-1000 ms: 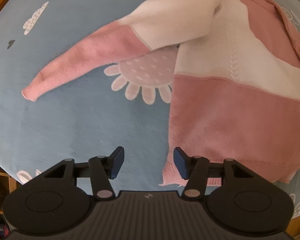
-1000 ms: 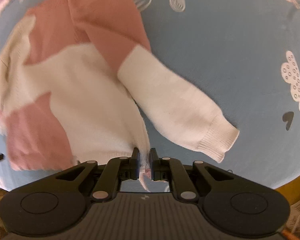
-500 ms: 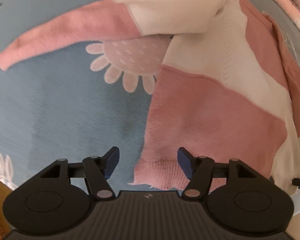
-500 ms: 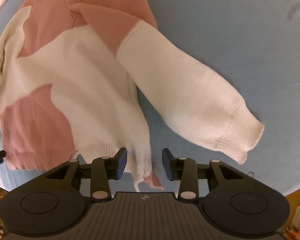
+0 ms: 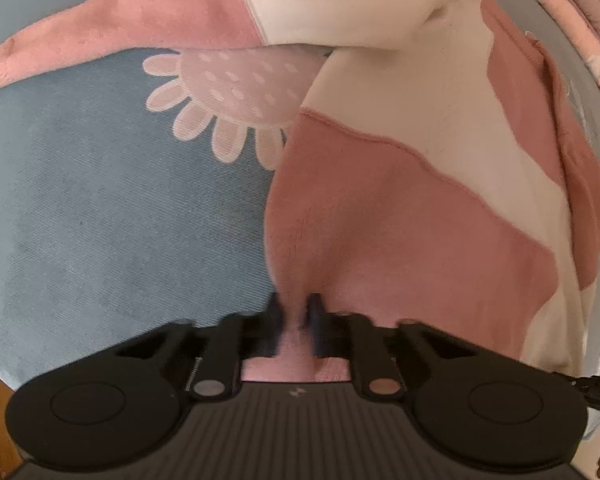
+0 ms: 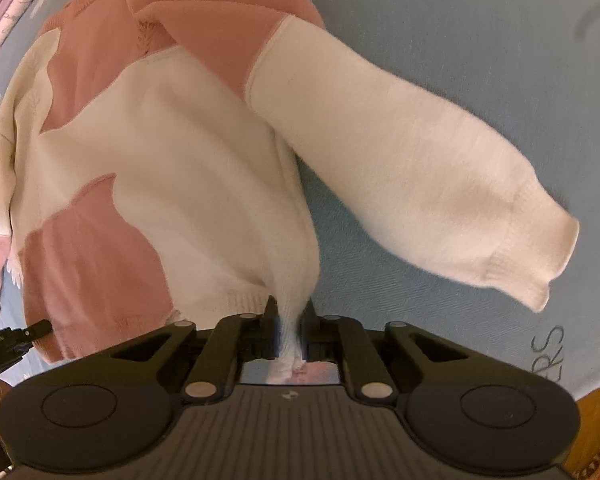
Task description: Fold clothes
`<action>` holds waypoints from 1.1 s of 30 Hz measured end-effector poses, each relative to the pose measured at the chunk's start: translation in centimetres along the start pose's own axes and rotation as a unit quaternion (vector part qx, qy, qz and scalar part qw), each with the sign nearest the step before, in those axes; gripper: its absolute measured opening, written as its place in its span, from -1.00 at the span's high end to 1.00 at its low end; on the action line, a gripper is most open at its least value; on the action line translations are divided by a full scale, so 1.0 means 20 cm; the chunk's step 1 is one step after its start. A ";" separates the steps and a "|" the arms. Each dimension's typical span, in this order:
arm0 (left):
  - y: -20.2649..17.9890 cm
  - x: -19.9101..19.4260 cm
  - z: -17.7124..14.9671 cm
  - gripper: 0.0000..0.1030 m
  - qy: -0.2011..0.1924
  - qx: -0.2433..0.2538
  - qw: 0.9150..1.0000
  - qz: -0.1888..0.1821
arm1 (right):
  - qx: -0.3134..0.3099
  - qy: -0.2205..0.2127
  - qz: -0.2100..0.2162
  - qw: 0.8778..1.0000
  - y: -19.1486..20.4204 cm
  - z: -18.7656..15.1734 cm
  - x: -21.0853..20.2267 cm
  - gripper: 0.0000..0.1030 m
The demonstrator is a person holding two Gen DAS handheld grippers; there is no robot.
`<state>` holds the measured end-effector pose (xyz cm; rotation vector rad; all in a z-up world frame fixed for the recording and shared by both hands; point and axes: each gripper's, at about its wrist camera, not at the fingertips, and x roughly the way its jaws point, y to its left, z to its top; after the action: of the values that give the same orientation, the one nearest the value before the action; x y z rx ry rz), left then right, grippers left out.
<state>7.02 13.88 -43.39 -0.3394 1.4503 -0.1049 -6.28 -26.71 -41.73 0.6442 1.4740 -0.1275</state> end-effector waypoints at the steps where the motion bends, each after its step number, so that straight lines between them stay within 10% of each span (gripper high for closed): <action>1: -0.01 -0.02 0.00 0.84 -0.002 0.001 1.000 -0.003 | 0.003 -0.002 0.000 1.000 0.00 -0.01 -0.02 0.78; 17: -0.09 -0.52 0.07 0.93 -0.017 0.051 0.998 -0.032 | -0.049 -0.012 0.025 0.998 0.12 -0.04 -0.47 0.80; 33: 0.06 -0.47 -0.17 0.93 0.029 0.037 0.999 -0.004 | -0.058 0.049 -0.024 0.997 0.09 -0.14 -0.25 0.80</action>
<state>2.35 17.03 -35.04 -0.2824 1.4977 -0.1755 -8.61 -25.44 -36.27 0.5273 1.5792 -0.0491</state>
